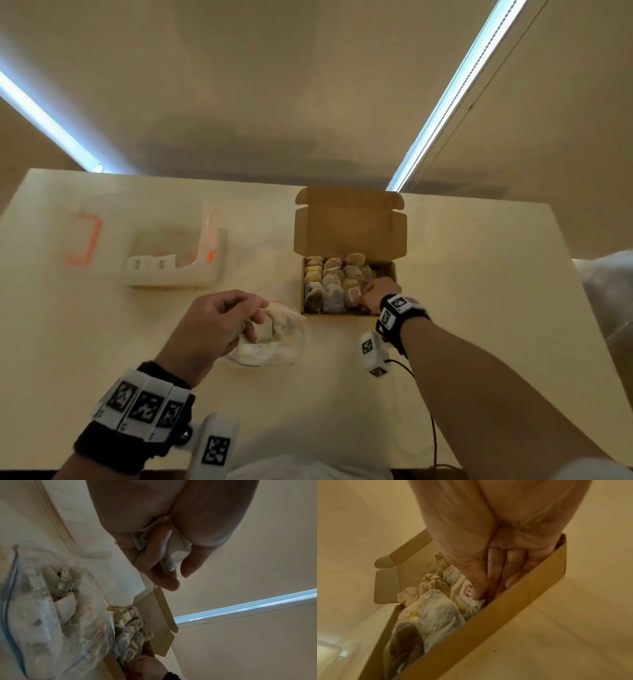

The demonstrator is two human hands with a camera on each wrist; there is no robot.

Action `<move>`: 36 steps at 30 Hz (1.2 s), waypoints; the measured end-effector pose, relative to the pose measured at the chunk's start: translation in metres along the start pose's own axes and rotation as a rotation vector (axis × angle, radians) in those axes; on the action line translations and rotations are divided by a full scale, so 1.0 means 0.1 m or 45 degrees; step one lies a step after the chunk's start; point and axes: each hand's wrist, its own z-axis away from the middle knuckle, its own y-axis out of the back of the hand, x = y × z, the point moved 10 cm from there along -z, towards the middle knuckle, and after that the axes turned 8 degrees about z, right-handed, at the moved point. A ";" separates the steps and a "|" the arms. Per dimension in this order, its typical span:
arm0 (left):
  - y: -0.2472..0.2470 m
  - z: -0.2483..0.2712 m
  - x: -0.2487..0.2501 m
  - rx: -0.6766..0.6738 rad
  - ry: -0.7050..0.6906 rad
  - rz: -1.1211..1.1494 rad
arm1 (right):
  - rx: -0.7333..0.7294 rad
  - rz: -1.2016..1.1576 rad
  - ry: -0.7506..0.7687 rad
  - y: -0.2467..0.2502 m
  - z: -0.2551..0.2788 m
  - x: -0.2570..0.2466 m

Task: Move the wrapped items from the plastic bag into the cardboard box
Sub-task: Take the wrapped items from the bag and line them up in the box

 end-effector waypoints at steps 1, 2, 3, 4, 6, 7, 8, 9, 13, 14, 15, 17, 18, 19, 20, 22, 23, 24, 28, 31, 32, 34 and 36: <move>-0.01 0.00 0.00 -0.003 -0.001 0.008 | 0.022 0.033 -0.003 0.00 -0.01 0.00; -0.02 0.01 0.00 -0.006 0.000 0.013 | 0.043 0.074 0.002 0.02 0.00 -0.02; -0.02 0.01 -0.01 -0.008 0.004 0.013 | 0.050 0.117 0.020 0.02 0.01 -0.04; -0.02 0.00 -0.03 -0.013 0.014 0.015 | 0.040 0.155 0.025 0.04 0.03 -0.06; -0.01 -0.02 -0.06 -0.028 0.047 0.050 | 0.035 0.187 0.021 0.09 0.11 -0.07; -0.01 -0.03 -0.06 -0.036 0.064 0.080 | 0.042 0.182 0.025 0.14 0.17 -0.07; -0.02 -0.04 -0.06 -0.048 0.078 0.109 | 0.057 0.139 0.030 0.21 0.25 -0.07; -0.02 -0.04 -0.04 -0.057 0.085 0.134 | 0.073 0.079 0.047 0.29 0.33 -0.08; -0.10 -0.05 0.13 -0.117 0.085 0.304 | 0.219 -0.180 0.303 0.69 0.90 -0.39; -0.13 -0.07 0.16 -0.124 0.099 0.367 | 0.241 -0.268 0.433 0.76 1.14 -0.57; -0.15 -0.09 0.19 -0.120 0.114 0.424 | 0.240 -0.352 0.575 0.83 1.41 -0.77; -0.19 -0.11 0.26 -0.092 0.129 0.509 | 0.200 -0.495 0.846 0.89 1.99 -1.18; -0.22 -0.11 0.29 -0.081 0.125 0.541 | 0.202 -0.552 0.946 0.92 2.24 -1.33; -0.24 -0.11 0.31 -0.078 0.113 0.554 | 0.229 -0.614 1.010 0.97 2.44 -1.44; -0.27 -0.11 0.33 -0.080 0.104 0.550 | 0.268 -0.662 1.051 1.02 2.58 -1.51; -0.30 -0.06 0.37 -0.084 0.094 0.489 | 0.338 -0.652 1.112 1.07 2.77 -1.61; -0.31 -0.04 0.38 -0.093 0.088 0.461 | 0.350 -0.610 1.122 1.06 2.81 -1.66; -0.33 -0.01 0.39 -0.114 0.088 0.453 | 0.339 -0.564 1.108 1.04 2.82 -1.70; -0.37 0.03 0.44 -0.189 0.017 0.397 | 0.293 -0.516 1.042 0.95 2.79 -1.76; -0.38 0.07 0.46 -0.238 -0.073 0.313 | 0.281 -0.607 0.978 0.93 2.75 -1.72; -0.39 0.07 0.46 -0.247 -0.095 0.295 | 0.277 -0.626 0.953 0.92 2.74 -1.71; -0.40 0.09 0.44 -0.260 -0.112 0.292 | 0.277 -0.639 0.907 0.89 2.73 -1.70; -0.42 0.10 0.43 -0.278 -0.104 0.297 | 0.288 -0.647 0.865 0.85 2.70 -1.69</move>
